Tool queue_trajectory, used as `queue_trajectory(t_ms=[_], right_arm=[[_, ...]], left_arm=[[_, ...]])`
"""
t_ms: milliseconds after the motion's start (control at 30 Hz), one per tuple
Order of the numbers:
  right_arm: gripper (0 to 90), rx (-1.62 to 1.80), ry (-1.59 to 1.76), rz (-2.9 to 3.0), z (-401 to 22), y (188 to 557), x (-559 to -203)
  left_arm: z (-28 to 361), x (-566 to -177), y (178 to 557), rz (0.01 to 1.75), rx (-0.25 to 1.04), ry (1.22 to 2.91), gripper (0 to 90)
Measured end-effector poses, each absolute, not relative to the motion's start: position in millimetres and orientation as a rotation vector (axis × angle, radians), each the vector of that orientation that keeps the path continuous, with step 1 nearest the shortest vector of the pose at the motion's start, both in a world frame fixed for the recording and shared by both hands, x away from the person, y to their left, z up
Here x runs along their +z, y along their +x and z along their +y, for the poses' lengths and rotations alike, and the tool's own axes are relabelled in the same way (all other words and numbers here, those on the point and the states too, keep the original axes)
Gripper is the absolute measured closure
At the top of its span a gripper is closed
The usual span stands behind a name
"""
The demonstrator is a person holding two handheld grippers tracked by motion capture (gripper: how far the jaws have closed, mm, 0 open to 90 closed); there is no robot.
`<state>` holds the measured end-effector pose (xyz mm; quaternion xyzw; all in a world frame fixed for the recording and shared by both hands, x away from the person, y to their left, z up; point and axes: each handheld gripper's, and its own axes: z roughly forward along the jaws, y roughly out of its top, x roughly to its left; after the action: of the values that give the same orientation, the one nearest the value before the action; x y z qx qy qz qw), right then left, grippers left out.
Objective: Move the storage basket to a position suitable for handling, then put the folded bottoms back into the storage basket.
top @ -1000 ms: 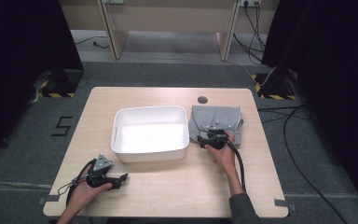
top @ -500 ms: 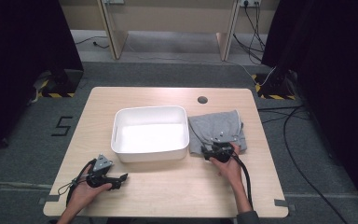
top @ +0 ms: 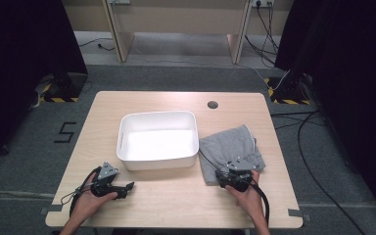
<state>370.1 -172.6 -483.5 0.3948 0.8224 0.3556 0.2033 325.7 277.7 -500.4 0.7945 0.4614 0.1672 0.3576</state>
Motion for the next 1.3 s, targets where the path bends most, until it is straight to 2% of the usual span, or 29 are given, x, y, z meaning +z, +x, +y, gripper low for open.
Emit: queue_trajectory(t_ms=[433, 700, 867, 1300], right_arm=[[30.2, 1.020, 1.082, 2.357, -162.3, 309.6, -478.6], [25.5, 1.034, 1.033, 2.430, -151.7, 290.3, -474.4], [31.3, 1.129, 1.070, 2.413, -161.1, 292.1, -465.6], [30.0, 1.171, 1.171, 2.235, -204.9, 305.8, -439.6]], left_arm=[[277.8, -500.4, 325.8, 1.190, 0.431, 2.053, 12.7], [275.6, -500.5, 327.5, 1.202, 0.432, 2.055, 10.4], [275.5, -500.6, 327.6, 1.203, 0.431, 2.051, 10.4], [275.1, -500.6, 327.8, 1.201, 0.430, 2.054, 9.6]])
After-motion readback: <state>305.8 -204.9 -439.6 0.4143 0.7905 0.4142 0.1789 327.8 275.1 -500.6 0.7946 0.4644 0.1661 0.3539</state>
